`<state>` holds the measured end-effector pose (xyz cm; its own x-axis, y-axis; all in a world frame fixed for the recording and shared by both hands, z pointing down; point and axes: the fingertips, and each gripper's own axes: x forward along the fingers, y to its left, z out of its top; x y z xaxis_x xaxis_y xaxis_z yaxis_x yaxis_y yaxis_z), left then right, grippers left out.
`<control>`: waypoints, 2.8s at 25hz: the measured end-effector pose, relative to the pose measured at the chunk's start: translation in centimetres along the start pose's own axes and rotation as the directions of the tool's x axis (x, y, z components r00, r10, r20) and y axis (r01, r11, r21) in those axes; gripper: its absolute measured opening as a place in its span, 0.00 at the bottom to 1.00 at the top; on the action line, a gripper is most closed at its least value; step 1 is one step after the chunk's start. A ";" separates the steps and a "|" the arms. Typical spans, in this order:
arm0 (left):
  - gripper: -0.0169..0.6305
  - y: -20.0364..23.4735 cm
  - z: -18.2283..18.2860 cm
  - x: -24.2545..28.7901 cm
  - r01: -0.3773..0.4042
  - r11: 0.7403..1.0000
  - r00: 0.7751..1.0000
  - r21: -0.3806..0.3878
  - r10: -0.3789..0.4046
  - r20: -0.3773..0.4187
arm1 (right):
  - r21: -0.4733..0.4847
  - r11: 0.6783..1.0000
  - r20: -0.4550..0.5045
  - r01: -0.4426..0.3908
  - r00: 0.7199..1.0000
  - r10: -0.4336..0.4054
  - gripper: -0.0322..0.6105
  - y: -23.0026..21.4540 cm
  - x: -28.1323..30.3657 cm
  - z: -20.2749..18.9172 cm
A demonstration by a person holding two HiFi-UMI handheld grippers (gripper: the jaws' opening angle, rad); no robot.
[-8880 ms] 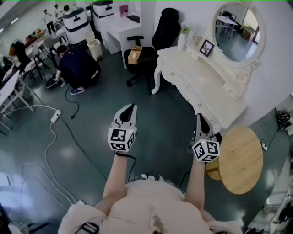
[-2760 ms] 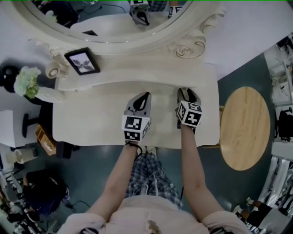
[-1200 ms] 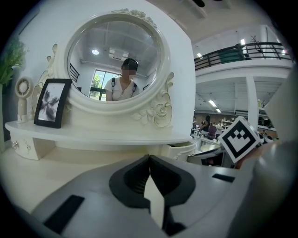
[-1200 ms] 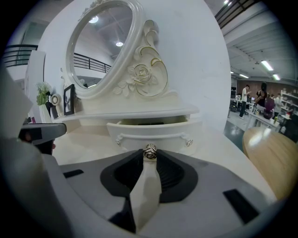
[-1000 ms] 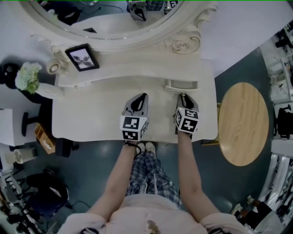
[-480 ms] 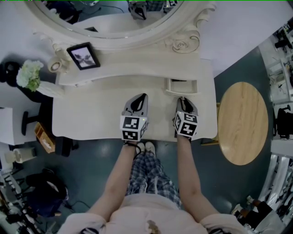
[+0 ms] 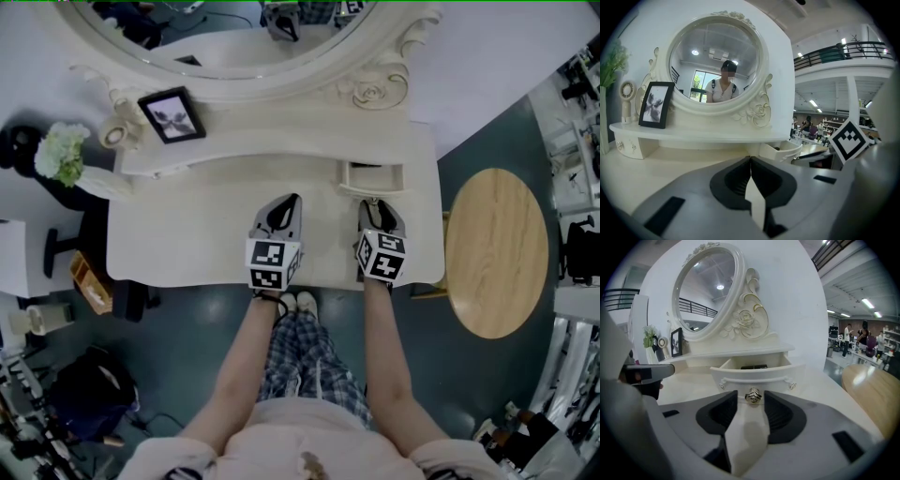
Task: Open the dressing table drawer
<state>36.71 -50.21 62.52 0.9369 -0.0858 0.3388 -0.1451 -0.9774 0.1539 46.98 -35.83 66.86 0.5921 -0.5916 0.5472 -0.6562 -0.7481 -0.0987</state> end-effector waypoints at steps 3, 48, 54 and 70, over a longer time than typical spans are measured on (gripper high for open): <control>0.07 -0.1 0.0 -0.2 0.003 1.000 1.000 0.000 -0.003 0.001 | 0.033 0.999 0.050 -0.028 0.998 0.026 0.57 0.5 -0.6 0.7; 0.07 7.4 13.2 -15.6 -0.168 0.985 0.957 0.045 0.152 0.246 | -0.189 0.972 0.460 -0.138 0.863 0.211 0.07 8.3 -15.6 17.0; 0.07 7.3 13.7 -15.9 -0.166 0.985 0.955 0.047 0.149 0.255 | -0.177 0.974 0.453 -0.142 0.867 0.209 0.07 8.7 -15.4 16.9; 0.07 7.5 13.0 -17.3 -0.167 0.985 0.955 0.039 0.152 0.255 | -0.184 0.970 0.430 -0.158 0.875 0.224 0.07 10.3 -15.6 15.8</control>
<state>23.52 -58.58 45.73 0.9538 -0.2793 0.1106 -0.2868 -0.9562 0.0592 38.43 -39.04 44.20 0.5721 -0.8141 0.0996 -0.8162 -0.5771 -0.0290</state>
